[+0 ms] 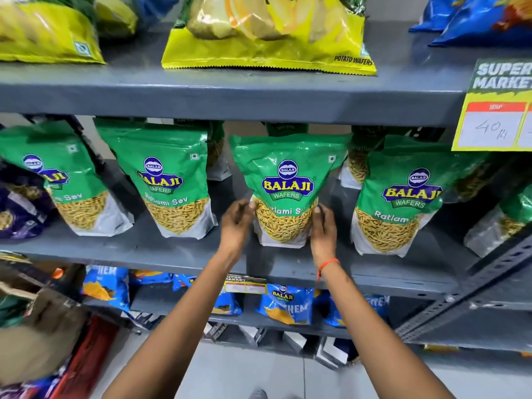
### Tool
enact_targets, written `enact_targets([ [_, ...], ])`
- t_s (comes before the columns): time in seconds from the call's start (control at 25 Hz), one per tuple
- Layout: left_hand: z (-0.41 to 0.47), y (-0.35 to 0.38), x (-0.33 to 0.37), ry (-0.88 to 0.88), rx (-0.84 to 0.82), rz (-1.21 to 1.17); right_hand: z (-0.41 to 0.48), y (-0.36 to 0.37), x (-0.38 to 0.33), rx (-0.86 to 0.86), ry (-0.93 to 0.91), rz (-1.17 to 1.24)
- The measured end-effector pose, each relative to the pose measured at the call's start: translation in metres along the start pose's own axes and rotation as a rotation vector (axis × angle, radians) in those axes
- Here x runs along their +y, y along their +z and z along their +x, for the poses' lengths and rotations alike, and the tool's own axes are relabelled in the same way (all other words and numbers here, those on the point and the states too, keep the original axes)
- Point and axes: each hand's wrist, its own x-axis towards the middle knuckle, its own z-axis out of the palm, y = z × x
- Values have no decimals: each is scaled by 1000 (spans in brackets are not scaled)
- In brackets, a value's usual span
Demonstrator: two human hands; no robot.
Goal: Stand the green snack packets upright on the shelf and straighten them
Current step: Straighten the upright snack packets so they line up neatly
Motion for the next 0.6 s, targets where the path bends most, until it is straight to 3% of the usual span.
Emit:
enact_targets([
  [0.2,11,7,12,-1,88,-72,23,3,-16,106,-21,65],
  [0.36,9,9,9,-3,86,-54,21,4,-15,39,16,114],
  [0.6,12,7,8,-51,73,-76,22,3,-11,79,-51,-15],
])
